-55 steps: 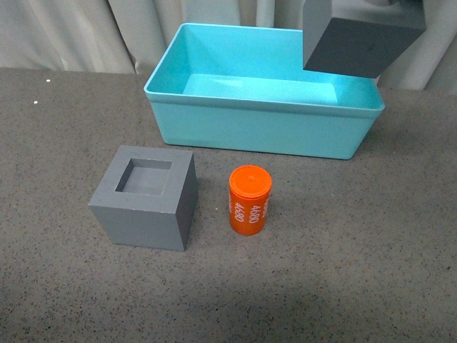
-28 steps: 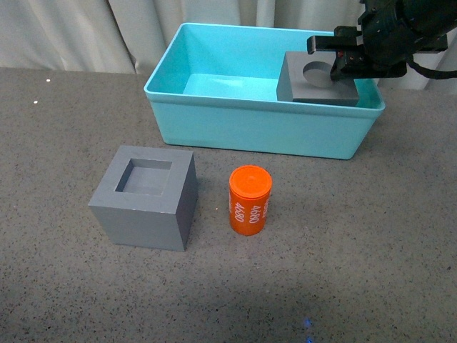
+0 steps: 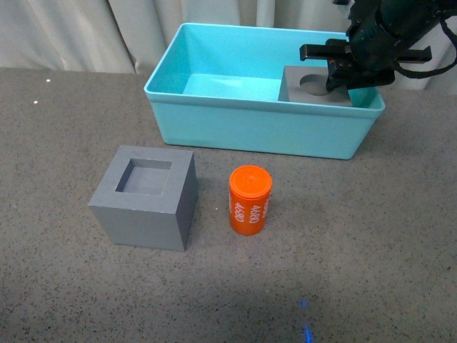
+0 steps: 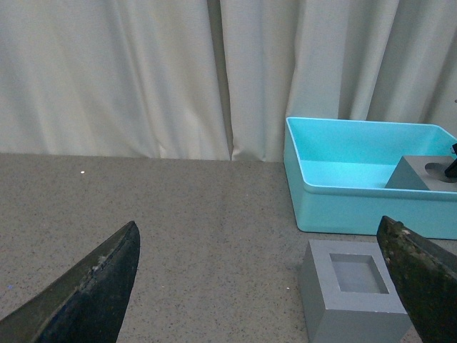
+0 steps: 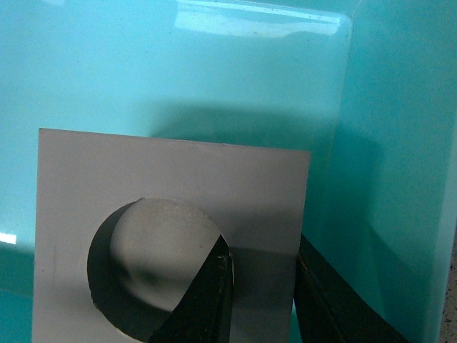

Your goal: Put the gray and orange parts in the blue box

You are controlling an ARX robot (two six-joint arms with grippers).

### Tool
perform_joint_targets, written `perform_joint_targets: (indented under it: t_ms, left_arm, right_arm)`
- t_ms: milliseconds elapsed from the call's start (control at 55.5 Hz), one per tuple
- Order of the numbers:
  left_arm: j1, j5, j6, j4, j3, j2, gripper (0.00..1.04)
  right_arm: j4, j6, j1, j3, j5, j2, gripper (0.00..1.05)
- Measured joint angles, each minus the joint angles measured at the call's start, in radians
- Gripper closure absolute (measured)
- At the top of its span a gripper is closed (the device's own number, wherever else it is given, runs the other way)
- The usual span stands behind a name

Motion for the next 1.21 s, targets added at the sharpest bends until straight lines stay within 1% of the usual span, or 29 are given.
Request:
perform_joint_targets:
  t_ms: [36,108,216,324,397,415,433,505,559,649,721,865,937,1118,1154,1208]
  left_arm:
    - [0.000,0.000,0.000,0.000,0.000,0.000,0.07]
    - [0.000,0.000,0.000,0.000,0.000,0.000,0.07]
    - [0.000,0.000,0.000,0.000,0.000,0.000,0.07]
    - [0.000,0.000,0.000,0.000,0.000,0.000,0.07]
    - [0.000,0.000,0.000,0.000,0.000,0.000,0.07]
    - [0.000,0.000,0.000,0.000,0.000,0.000,0.07]
    - [0.000,0.000,0.000,0.000,0.000,0.000,0.07]
    - [0.000,0.000,0.000,0.000,0.000,0.000,0.07]
    - [0.000,0.000,0.000,0.000,0.000,0.000,0.07]
    - [0.000,0.000,0.000,0.000,0.000,0.000,0.07]
    - [0.000,0.000,0.000,0.000,0.000,0.000,0.07]
    - [0.000,0.000,0.000,0.000,0.000,0.000,0.07]
    - [0.000,0.000,0.000,0.000,0.000,0.000,0.07]
    - [-0.001,-0.006,-0.003,-0.002,0.001,0.002,0.07]
    - [-0.020,-0.085,-0.039,-0.081,0.029,0.037,0.07]
    - [-0.032,-0.152,-0.083,-0.173,0.072,0.118,0.07]
  right_arm:
    - [-0.005,0.001,0.000,0.010,0.003,0.005,0.80]
    - [-0.005,0.002,-0.001,0.013,0.000,0.006,0.71]
    - [0.027,0.018,-0.004,-0.010,-0.011,-0.014,0.48]
    - [0.137,0.032,-0.008,-0.130,-0.032,-0.119,0.24]
    - [0.240,0.036,-0.013,-0.236,-0.032,-0.228,0.10]
    - [0.254,0.037,-0.014,-0.251,-0.032,-0.243,0.09]
    - [0.298,0.042,-0.017,-0.293,-0.032,-0.290,0.08]
    - [0.377,0.040,-0.024,-0.382,-0.024,-0.386,0.10]
    - [0.450,0.032,-0.030,-0.476,-0.014,-0.479,0.10]
    - [0.567,0.027,-0.036,-0.673,-0.014,-0.641,0.10]
    - [0.597,0.023,-0.036,-0.790,-0.009,-0.730,0.10]
    - [0.599,0.013,-0.036,-1.011,0.001,-0.909,0.10]
    - [0.603,-0.014,-0.035,-1.061,0.029,-0.956,0.10]
    - [0.606,-0.032,-0.035,-1.085,0.033,-0.982,0.10]
    - [0.606,-0.032,-0.035,-1.085,0.034,-0.982,0.10]
    - [0.606,-0.033,-0.035,-1.085,0.033,-0.982,0.10]
